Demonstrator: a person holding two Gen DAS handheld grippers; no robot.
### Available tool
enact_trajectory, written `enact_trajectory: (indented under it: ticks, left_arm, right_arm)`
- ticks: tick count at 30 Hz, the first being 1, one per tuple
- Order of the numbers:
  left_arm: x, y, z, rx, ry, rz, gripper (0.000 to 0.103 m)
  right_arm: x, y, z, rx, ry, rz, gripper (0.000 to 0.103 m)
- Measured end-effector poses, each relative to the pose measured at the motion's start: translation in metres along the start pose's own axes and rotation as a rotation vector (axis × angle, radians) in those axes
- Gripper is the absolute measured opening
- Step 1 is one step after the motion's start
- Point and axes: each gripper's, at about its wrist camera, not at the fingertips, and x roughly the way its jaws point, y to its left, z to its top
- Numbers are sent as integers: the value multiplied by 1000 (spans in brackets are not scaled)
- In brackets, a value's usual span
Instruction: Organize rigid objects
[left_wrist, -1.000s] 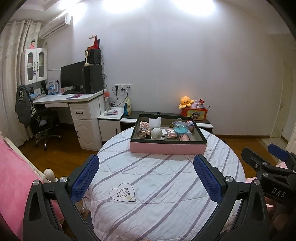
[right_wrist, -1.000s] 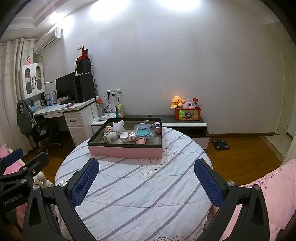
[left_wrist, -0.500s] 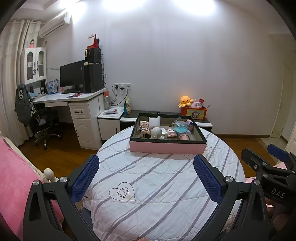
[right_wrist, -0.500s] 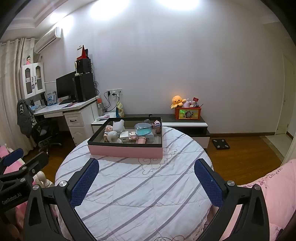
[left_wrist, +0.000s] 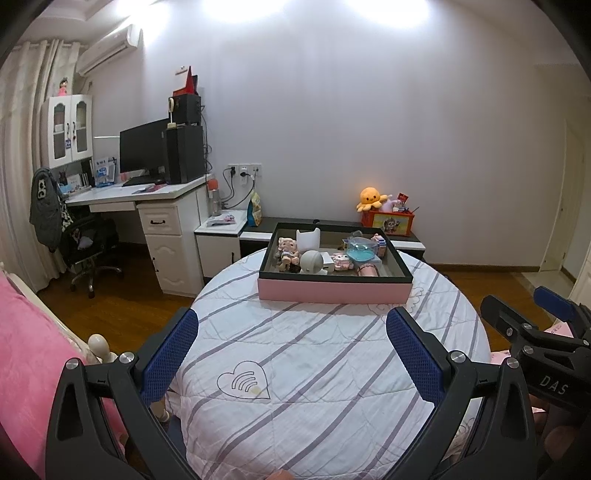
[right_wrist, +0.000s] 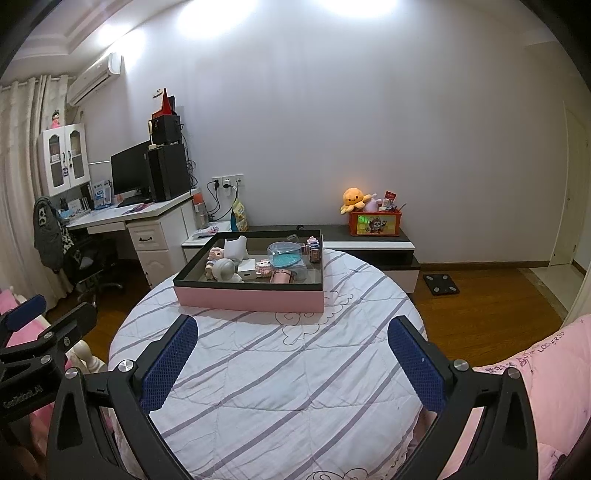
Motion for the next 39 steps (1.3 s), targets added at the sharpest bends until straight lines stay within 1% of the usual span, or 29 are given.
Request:
enact_trajectory:
  ticks: [18,24,35,39]
  left_arm:
    - [4,1,-8,-7,15,2,103]
    - [5,-4,-7,8,15,17,103]
    - [8,-5,-8,0,23,11,103]
    - [8,-6,-8,2,26,25,103]
  right_arm:
    - [0,0,0,0,8,0,103]
    - [2,-1,0,0,11,1,103]
    - [2,-1,-1,-3,14,0,103]
    - [3,-1,-2,-3,14,-2,103]
